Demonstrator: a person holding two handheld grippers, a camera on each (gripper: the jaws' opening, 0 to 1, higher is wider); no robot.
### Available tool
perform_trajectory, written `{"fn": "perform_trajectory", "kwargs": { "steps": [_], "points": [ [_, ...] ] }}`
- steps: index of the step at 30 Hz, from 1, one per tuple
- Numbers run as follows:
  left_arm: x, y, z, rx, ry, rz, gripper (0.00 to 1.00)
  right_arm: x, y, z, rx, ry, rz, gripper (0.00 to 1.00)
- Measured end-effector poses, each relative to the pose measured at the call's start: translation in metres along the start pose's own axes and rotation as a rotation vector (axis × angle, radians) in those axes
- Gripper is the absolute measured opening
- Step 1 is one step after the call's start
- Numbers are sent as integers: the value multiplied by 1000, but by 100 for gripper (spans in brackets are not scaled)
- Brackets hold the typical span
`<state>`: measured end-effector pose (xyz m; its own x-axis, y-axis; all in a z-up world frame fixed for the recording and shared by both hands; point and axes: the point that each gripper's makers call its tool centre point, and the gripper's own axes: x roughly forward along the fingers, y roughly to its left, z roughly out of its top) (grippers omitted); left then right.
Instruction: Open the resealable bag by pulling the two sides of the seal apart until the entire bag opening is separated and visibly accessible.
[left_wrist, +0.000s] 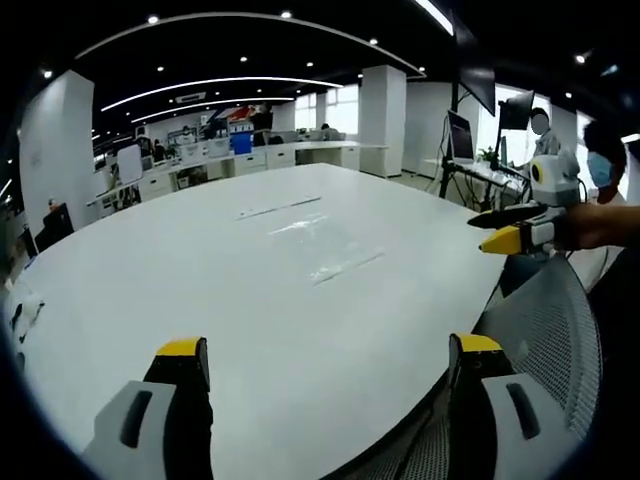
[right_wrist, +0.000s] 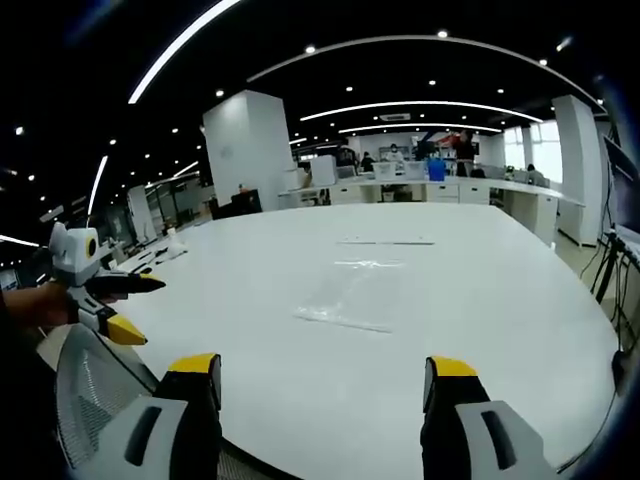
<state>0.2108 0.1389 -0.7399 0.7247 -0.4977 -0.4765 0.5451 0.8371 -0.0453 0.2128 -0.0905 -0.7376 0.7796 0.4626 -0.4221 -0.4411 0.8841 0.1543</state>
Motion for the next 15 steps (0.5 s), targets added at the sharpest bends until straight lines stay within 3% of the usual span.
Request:
{"fn": "perform_trajectory", "kwargs": {
  "steps": [15],
  "points": [
    [1, -3, -2, 6, 16, -10, 97, -1, 3, -6, 20, 12, 6, 80]
  ]
}}
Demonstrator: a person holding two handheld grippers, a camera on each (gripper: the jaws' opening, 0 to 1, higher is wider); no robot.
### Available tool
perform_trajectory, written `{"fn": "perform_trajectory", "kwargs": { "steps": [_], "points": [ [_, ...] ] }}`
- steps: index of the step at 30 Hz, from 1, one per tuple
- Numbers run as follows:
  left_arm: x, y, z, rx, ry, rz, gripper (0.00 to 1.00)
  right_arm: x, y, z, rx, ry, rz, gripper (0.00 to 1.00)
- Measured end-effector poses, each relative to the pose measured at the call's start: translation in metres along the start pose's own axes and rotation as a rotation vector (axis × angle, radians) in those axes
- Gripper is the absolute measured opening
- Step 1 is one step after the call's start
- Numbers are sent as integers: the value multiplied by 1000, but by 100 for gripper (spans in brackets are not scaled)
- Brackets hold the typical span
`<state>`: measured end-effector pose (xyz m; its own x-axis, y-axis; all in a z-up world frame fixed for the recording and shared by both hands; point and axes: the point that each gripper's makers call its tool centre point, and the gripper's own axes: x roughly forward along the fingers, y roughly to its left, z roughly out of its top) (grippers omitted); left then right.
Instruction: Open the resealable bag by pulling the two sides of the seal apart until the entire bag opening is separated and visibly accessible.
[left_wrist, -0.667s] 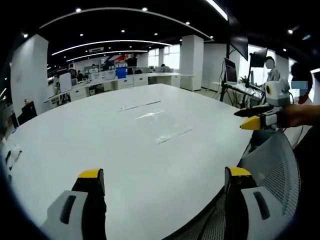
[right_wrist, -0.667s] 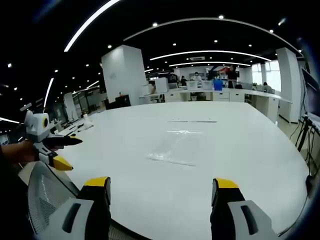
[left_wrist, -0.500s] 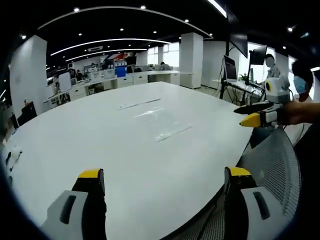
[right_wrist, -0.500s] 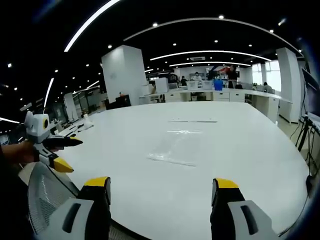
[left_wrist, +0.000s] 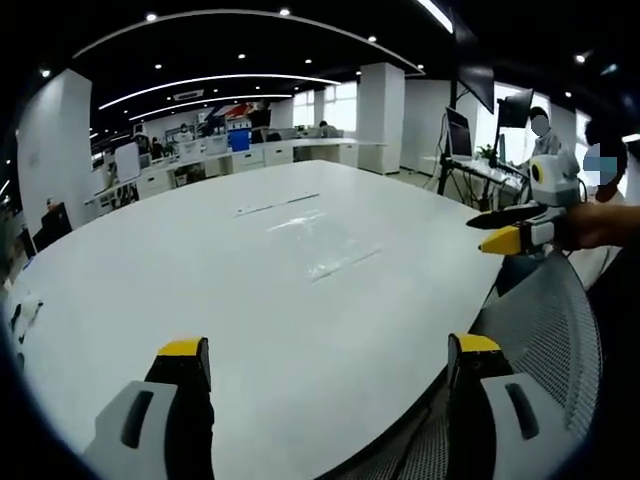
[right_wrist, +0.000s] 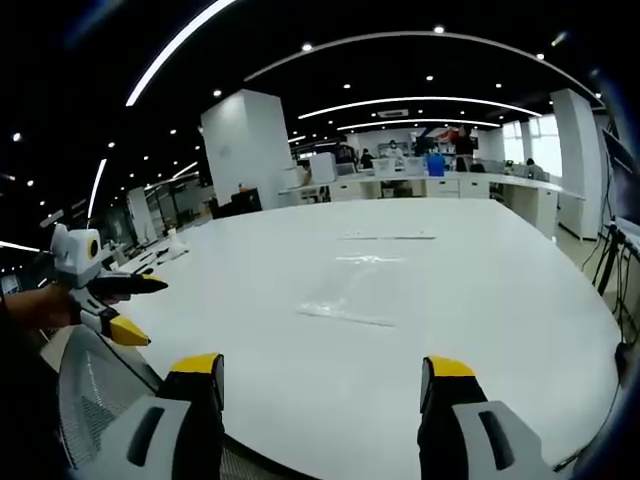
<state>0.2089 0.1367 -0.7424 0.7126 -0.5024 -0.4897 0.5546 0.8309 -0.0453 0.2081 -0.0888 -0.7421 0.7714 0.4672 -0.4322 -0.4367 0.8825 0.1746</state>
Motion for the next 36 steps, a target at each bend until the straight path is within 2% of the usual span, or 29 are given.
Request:
{"fn": "perform_trajectory", "kwargs": {
  "steps": [27, 31, 36],
  "points": [
    [1, -5, -4, 10, 14, -26, 96, 3, 4, -1, -7, 19, 25, 78],
    [0, -3, -5, 9, 17, -13, 92, 6, 6, -2, -14, 32, 39, 78],
    [0, -3, -2, 20, 7, -2, 93, 10, 5, 3, -24, 29, 47, 77]
  ]
}}
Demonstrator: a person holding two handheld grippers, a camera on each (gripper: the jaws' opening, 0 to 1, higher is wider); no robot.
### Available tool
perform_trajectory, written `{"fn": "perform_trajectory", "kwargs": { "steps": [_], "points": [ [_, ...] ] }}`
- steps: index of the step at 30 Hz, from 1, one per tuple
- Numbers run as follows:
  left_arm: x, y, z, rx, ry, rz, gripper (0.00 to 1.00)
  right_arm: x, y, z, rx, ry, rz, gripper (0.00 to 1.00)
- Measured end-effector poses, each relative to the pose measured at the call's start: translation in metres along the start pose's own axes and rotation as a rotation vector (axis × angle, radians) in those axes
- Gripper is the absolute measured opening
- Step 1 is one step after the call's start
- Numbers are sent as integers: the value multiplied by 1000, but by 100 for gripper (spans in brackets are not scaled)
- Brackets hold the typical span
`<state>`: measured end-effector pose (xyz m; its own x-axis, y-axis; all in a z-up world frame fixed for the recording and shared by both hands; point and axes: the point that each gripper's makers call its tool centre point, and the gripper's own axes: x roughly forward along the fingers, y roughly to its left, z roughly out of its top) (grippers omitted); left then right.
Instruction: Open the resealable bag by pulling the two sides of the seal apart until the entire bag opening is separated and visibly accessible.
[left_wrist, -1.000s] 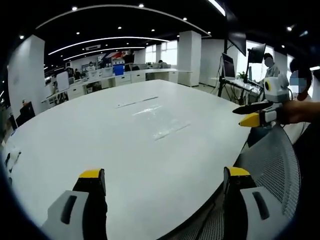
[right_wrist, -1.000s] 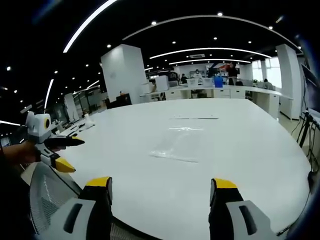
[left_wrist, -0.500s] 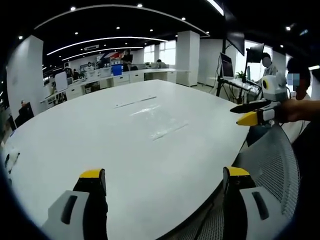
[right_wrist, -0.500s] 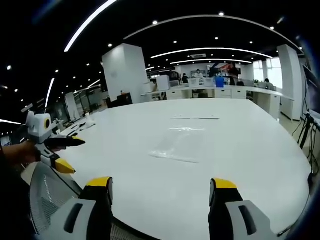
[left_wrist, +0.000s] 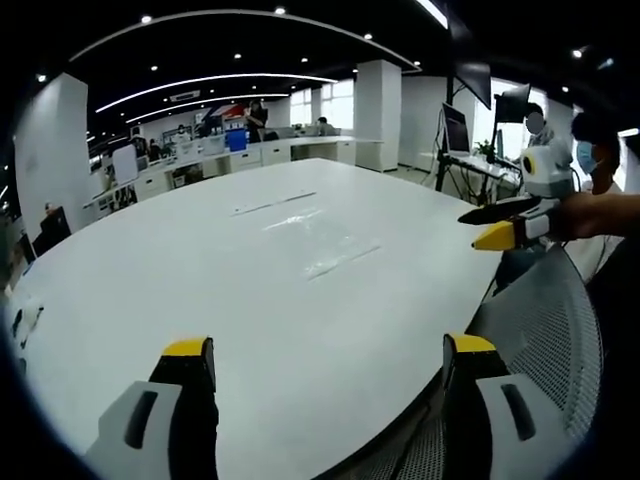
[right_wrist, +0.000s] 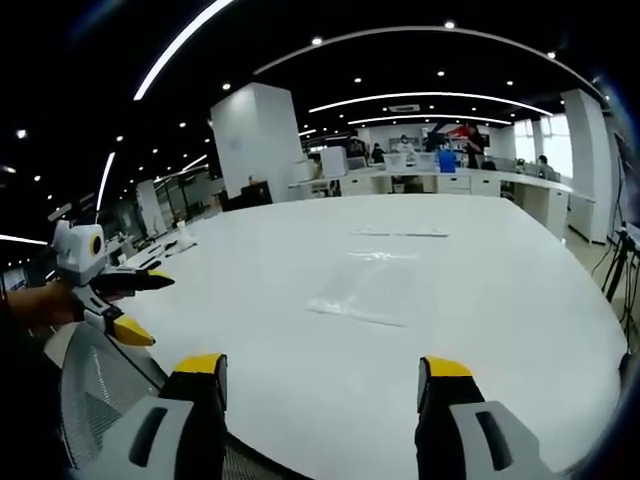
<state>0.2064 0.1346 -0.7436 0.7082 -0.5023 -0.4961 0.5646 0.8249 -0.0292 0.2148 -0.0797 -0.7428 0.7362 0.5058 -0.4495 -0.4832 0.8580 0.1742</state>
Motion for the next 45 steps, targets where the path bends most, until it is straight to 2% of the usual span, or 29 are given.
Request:
{"fn": "perform_trajectory", "kwargs": {
  "steps": [12, 16, 20, 25, 29, 41, 45],
  "points": [
    [3, 1, -2, 1, 6, 9, 91, 8, -5, 5, -22, 18, 18, 75],
    [4, -1, -7, 7, 38, -2, 90, 13, -5, 6, -49, 37, 42, 75],
    [6, 0, -7, 10, 41, -5, 89, 18, -8, 9, -78, 58, 61, 73],
    [10, 1, -7, 10, 48, -13, 88, 32, -7, 17, -87, 72, 97, 71],
    [11, 5, -11, 18, 65, -11, 87, 45, -4, 29, -89, 57, 120, 68],
    [12, 5, -13, -2, 68, -25, 87, 90, 1, 40, -220, 112, 209, 66],
    [12, 7, -6, -10, 63, -20, 86, 104, 1, 44, -245, 120, 223, 65]
  ]
}}
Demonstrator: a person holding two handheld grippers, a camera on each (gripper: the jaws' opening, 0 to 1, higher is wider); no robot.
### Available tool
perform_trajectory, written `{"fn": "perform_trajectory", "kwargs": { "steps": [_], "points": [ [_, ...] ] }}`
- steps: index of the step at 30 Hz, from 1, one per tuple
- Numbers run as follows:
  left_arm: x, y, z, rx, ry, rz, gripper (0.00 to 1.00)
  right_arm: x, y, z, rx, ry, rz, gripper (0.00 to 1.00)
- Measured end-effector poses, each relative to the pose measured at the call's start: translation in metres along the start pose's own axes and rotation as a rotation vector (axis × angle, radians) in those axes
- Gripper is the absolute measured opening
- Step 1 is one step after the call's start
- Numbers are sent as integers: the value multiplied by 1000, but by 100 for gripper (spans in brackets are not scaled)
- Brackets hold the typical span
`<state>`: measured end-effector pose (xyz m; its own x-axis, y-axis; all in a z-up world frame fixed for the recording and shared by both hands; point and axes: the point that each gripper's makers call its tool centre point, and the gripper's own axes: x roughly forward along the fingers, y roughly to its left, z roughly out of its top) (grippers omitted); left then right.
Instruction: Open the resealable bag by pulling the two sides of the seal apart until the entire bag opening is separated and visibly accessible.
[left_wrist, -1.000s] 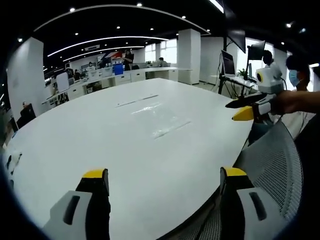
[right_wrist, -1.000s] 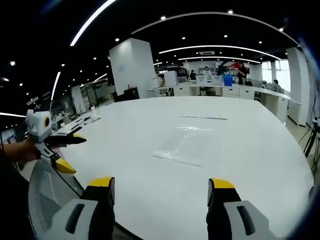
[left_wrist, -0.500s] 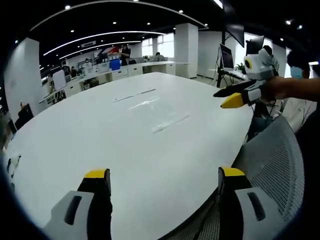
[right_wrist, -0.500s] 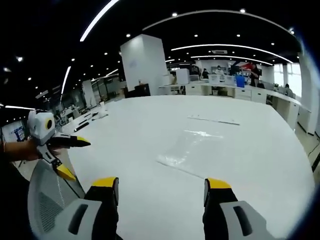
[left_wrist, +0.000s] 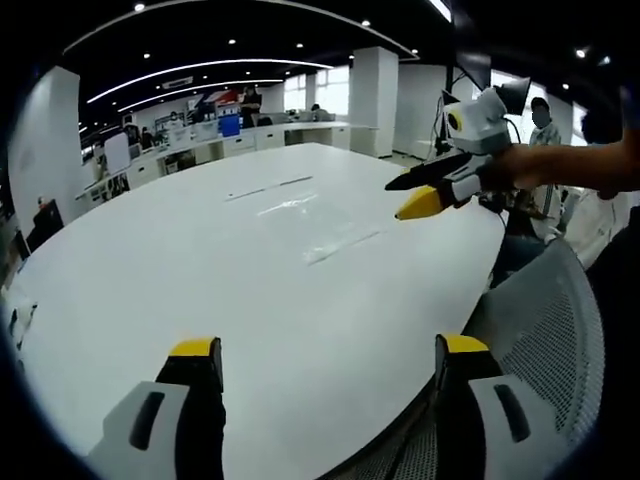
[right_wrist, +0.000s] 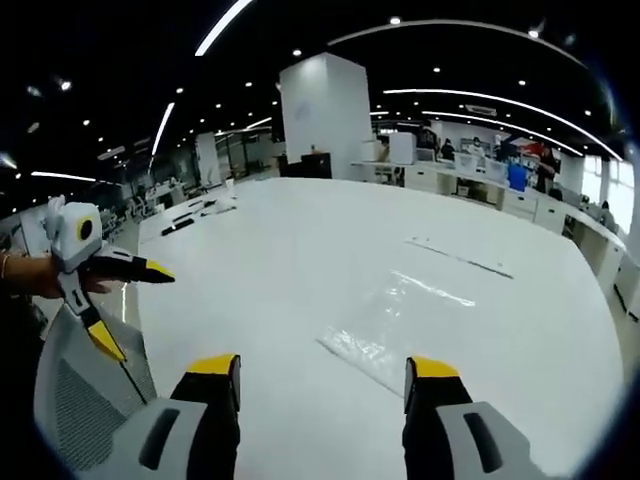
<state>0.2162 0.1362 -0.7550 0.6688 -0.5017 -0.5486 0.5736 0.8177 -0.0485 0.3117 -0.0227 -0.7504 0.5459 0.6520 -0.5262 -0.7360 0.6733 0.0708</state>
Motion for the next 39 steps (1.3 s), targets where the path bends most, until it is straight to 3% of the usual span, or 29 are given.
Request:
{"fn": "perform_trajectory", "kwargs": {
  "steps": [6, 16, 26, 30, 34, 39],
  "points": [
    [2, 4, 12, -8, -24, 0, 86, 23, -4, -7, -95, 87, 46, 59],
    [7, -2, 19, 36, -5, -27, 84, 57, -4, -12, -160, 139, 113, 52],
    [10, -12, 9, 77, 31, -56, 83, 90, -6, -27, -224, 227, 188, 40],
    [10, -13, 6, 74, 37, -58, 83, 97, -3, -32, -268, 259, 230, 30],
    [11, -14, 5, 64, 38, -58, 83, 105, -4, -37, -310, 289, 244, 28],
    [11, -15, 4, 62, 45, -59, 82, 113, -6, -42, -357, 312, 256, 17]
  ]
}}
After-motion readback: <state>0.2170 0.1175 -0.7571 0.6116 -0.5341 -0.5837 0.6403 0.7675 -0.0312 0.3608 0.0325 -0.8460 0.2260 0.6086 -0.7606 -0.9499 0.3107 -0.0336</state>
